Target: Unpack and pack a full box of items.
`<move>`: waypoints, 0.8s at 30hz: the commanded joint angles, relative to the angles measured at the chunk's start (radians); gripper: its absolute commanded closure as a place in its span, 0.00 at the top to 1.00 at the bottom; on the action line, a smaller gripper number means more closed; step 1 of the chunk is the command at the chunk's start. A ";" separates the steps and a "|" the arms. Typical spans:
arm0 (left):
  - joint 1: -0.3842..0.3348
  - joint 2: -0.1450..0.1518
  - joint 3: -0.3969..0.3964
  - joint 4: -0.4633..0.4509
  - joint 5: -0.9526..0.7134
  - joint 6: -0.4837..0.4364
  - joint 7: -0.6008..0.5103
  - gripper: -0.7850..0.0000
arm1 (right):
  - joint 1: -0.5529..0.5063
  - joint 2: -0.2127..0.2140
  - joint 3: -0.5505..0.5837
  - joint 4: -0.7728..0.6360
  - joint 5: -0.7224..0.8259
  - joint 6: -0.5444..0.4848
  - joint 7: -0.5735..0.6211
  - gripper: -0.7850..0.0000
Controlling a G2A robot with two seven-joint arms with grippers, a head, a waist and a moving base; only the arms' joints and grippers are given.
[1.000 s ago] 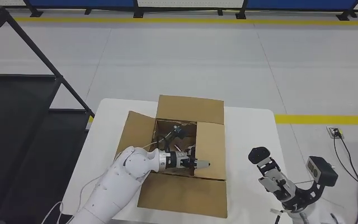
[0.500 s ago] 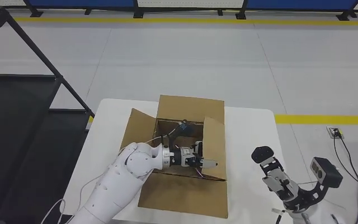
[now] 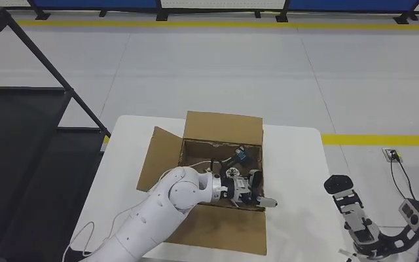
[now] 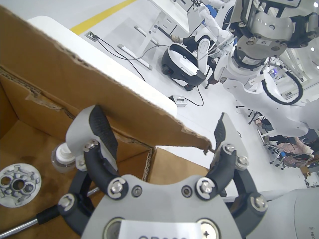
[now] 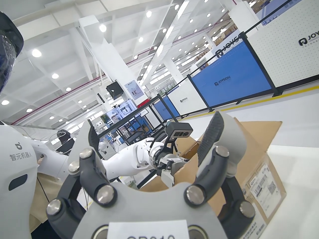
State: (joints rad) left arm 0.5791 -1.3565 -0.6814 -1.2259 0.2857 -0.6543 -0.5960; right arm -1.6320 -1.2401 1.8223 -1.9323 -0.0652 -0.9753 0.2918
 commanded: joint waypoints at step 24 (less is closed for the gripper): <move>-0.093 -0.158 0.144 0.241 0.098 0.065 0.213 1.00 | -0.067 0.010 0.066 0.002 0.010 -0.037 -0.060 1.00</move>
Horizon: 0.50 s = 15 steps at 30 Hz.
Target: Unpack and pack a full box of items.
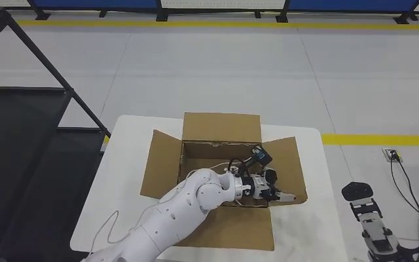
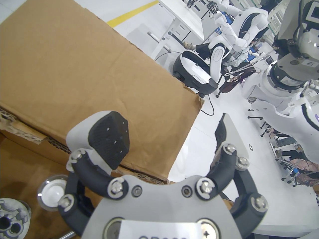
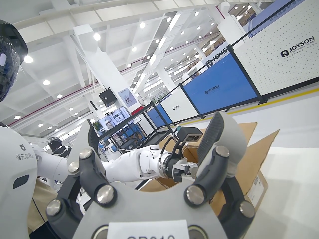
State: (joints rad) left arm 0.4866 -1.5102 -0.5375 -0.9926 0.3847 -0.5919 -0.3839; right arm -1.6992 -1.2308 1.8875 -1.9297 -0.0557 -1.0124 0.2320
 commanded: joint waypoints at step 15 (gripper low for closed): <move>-0.033 -0.075 0.016 0.133 -0.040 0.021 -0.020 1.00 | -0.012 0.008 0.008 0.007 0.011 0.000 0.002 1.00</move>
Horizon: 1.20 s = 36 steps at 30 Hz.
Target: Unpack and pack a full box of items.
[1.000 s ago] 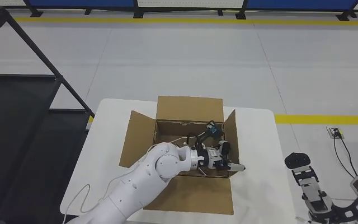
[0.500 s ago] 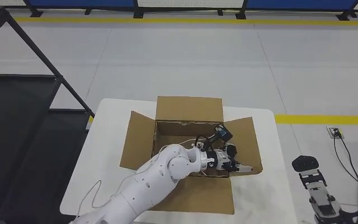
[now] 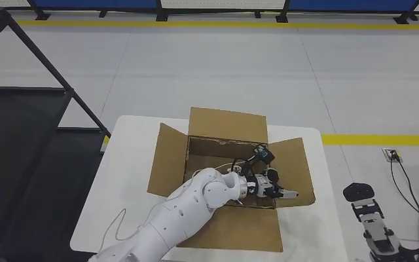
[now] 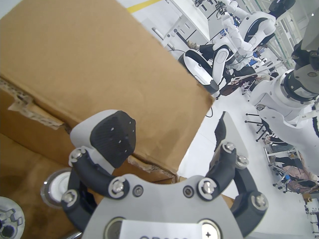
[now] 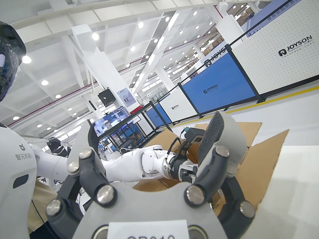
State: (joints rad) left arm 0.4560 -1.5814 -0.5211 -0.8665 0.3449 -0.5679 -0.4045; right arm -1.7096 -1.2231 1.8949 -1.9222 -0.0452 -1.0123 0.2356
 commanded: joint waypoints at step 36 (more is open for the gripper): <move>0.570 0.254 -0.734 -0.783 0.200 -0.062 -0.083 1.00 | 0.278 0.035 -0.188 0.037 -0.287 0.384 0.210 1.00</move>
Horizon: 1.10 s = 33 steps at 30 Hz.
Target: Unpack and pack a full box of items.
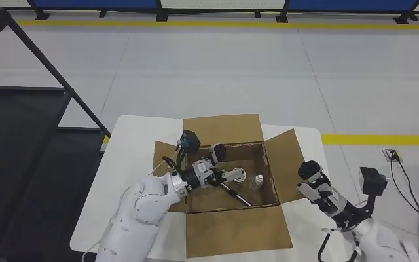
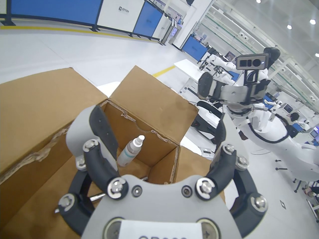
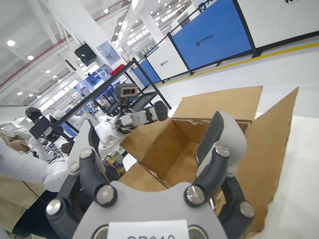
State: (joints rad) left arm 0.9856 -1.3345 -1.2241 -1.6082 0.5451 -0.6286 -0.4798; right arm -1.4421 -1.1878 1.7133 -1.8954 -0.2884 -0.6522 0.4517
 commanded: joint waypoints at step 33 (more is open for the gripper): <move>0.258 0.086 -0.291 -0.192 -0.070 -0.043 -0.014 1.00 | 0.063 0.006 -0.193 0.170 -0.227 0.207 0.047 1.00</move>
State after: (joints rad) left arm 1.2404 -1.2502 -1.5086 -1.7985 0.4784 -0.6706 -0.4963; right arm -1.3812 -1.1817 1.5268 -1.7276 -0.5145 -0.4448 0.4928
